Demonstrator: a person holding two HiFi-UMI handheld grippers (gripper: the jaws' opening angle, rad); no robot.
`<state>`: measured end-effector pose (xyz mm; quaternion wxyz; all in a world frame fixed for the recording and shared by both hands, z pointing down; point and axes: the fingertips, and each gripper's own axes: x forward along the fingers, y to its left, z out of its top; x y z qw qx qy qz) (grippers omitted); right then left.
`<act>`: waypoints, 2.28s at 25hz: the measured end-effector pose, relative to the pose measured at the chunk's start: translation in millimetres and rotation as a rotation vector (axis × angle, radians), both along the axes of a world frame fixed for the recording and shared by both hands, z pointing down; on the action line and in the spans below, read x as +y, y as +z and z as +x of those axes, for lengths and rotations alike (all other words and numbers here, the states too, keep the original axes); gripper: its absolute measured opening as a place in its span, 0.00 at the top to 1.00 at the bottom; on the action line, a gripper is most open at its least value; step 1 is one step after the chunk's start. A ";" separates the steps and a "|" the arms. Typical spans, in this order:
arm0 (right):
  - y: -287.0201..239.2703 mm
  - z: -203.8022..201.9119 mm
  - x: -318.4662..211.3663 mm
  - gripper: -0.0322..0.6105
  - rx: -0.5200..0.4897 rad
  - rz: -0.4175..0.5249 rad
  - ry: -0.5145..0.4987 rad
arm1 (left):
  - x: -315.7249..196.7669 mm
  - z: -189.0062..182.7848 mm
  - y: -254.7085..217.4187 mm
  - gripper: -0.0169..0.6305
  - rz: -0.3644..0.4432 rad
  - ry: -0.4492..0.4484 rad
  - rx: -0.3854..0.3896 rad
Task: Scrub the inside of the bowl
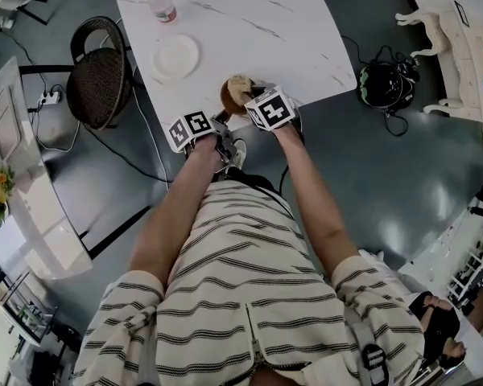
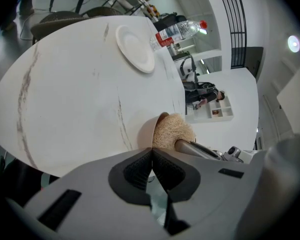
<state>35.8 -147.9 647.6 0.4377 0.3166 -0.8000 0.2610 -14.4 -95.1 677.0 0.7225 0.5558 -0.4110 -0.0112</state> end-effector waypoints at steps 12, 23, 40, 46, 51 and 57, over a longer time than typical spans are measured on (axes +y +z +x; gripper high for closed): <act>3.2 -19.0 8.9 0.86 -0.082 -0.038 0.003 | 2.7 4.5 3.9 0.96 -0.011 0.006 0.004; 2.2 -15.0 17.6 0.86 -0.149 -0.113 0.019 | 4.1 1.2 4.6 0.96 -0.026 -0.041 0.039; 0.8 7.1 31.8 0.86 -0.089 -0.129 -0.006 | 4.5 0.4 5.0 0.96 -0.024 -0.048 0.029; 1.1 15.5 32.3 0.86 0.004 -0.089 -0.061 | 4.2 2.8 4.5 0.96 -0.025 -0.042 0.030; 2.3 17.3 28.2 0.86 0.046 -0.049 -0.088 | 4.8 3.1 5.0 0.96 -0.028 -0.045 0.029; 3.8 20.0 19.5 0.86 0.067 -0.003 -0.081 | 4.0 5.3 5.6 0.96 -0.021 -0.032 0.026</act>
